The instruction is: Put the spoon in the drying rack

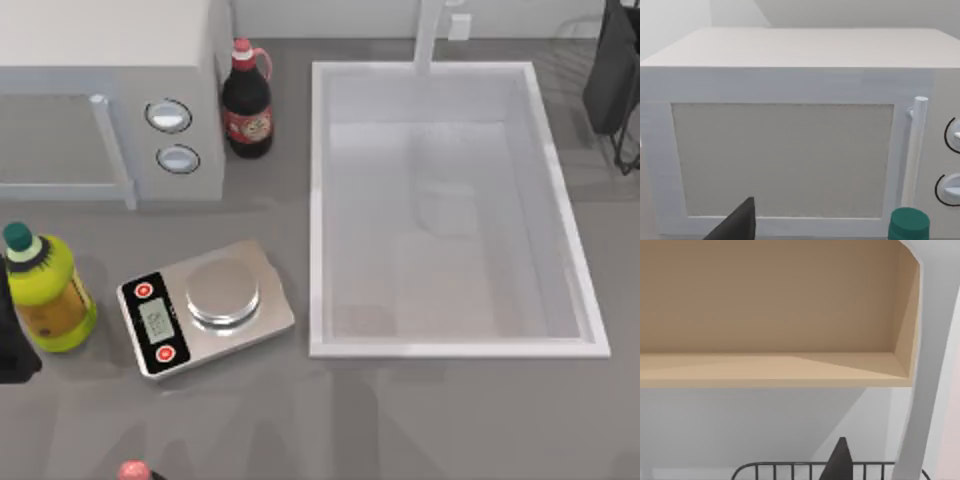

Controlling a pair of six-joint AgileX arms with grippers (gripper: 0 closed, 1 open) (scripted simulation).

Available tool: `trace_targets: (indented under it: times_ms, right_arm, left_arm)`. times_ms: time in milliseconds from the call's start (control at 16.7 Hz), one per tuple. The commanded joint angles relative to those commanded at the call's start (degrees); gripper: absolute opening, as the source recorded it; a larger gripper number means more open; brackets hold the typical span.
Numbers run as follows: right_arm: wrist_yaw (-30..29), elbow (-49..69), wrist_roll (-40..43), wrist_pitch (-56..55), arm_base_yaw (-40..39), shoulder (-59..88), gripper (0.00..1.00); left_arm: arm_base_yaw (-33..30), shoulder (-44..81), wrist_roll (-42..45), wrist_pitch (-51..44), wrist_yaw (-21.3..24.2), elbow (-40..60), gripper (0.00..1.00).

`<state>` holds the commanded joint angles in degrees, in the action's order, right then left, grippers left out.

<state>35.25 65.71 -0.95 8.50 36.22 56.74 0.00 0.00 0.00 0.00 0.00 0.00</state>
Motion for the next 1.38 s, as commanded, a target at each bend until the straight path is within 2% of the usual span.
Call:
trace_targets:
  times_ms: [300,480,660,1140,1380]
  right_arm:
    - [-0.1,0.2,-0.1,-0.1,-0.2,0.3,0.00]
    - [-1.3,0.1,-0.1,-3.8,-1.4,4.1,0.00]
    - [-4.2,-0.7,-0.1,-12.9,-4.1,12.4,0.00]
    - [-15.4,-6.9,0.2,-47.0,-14.8,39.0,0.00]
    - [-19.1,-9.4,0.0,-55.1,-18.4,45.8,0.00]
  left_arm:
    - [0.0,0.0,0.0,0.0,0.0,0.0,1.00]
    - [0.0,0.0,0.0,0.0,0.0,0.0,1.00]
    - [0.0,0.0,0.0,0.0,0.0,0.0,1.00]
    - [0.0,0.0,0.0,0.0,0.0,0.0,1.00]
    - [0.0,0.0,0.0,0.0,0.0,0.0,1.00]
